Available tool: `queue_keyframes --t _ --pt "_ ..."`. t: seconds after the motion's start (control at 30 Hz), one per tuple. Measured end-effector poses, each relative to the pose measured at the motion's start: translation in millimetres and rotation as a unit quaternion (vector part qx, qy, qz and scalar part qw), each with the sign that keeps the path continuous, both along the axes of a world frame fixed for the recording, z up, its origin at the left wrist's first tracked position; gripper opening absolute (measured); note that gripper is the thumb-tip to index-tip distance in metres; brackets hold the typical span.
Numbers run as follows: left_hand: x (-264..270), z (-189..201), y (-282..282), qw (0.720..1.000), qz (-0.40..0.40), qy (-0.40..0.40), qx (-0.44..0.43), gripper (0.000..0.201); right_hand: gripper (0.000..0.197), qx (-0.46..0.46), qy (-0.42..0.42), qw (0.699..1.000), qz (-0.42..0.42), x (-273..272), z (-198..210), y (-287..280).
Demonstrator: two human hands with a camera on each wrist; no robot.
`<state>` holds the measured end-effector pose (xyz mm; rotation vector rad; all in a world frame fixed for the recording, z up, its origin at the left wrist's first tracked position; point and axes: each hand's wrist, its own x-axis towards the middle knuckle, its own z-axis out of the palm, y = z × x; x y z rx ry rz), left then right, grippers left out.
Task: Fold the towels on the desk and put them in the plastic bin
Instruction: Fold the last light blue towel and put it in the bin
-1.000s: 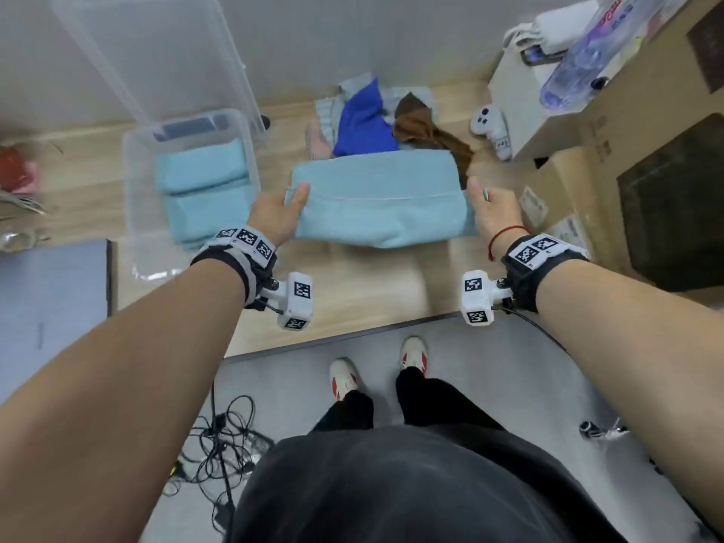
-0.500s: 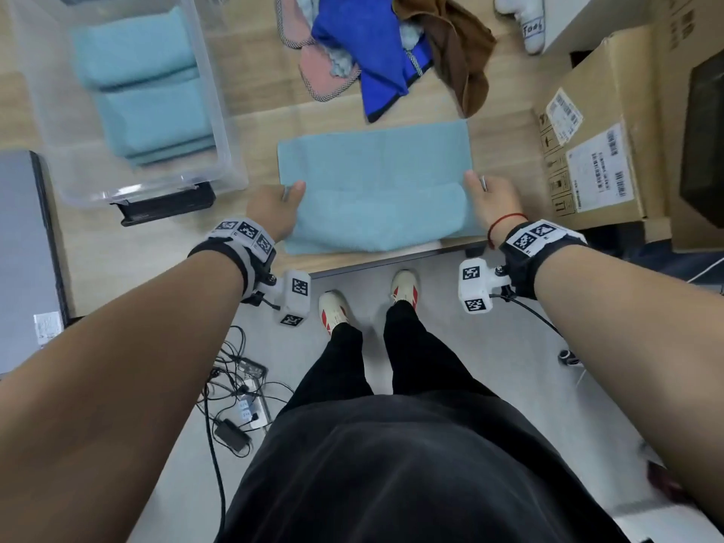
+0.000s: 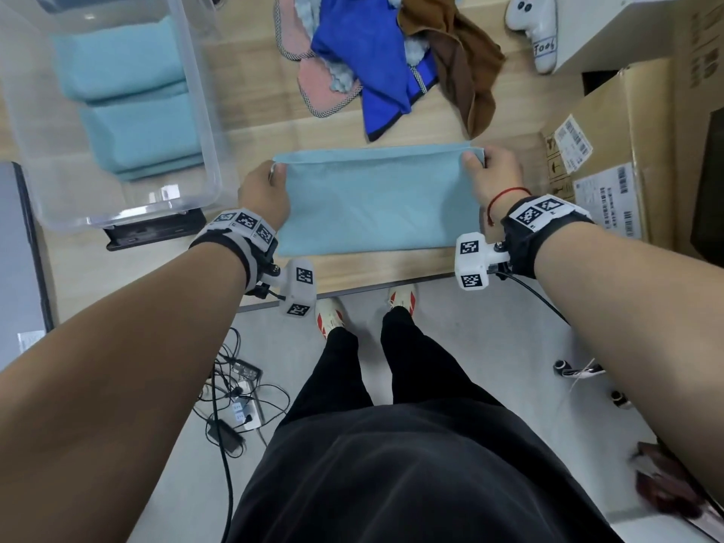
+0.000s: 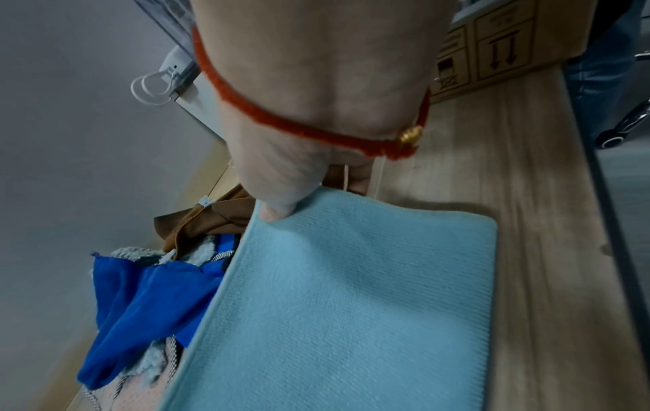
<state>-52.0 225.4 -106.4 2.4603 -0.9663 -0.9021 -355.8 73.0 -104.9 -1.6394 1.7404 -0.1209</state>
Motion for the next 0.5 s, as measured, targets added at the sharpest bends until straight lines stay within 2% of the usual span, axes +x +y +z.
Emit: queue_keyframes --t 0.17,0.4,0.5 --pt "1 -6 -16 0.999 0.033 -0.007 0.030 0.043 0.018 0.005 -0.002 1.000 0.007 6 -10 -15" --pt "8 -16 -32 0.994 0.065 0.004 0.084 0.042 0.033 0.046 0.039 0.998 0.008 11 -35 -33" --pt "11 -20 -36 0.994 0.066 0.003 0.092 0.043 0.029 0.053 0.038 0.998 0.003 15 -39 -38"
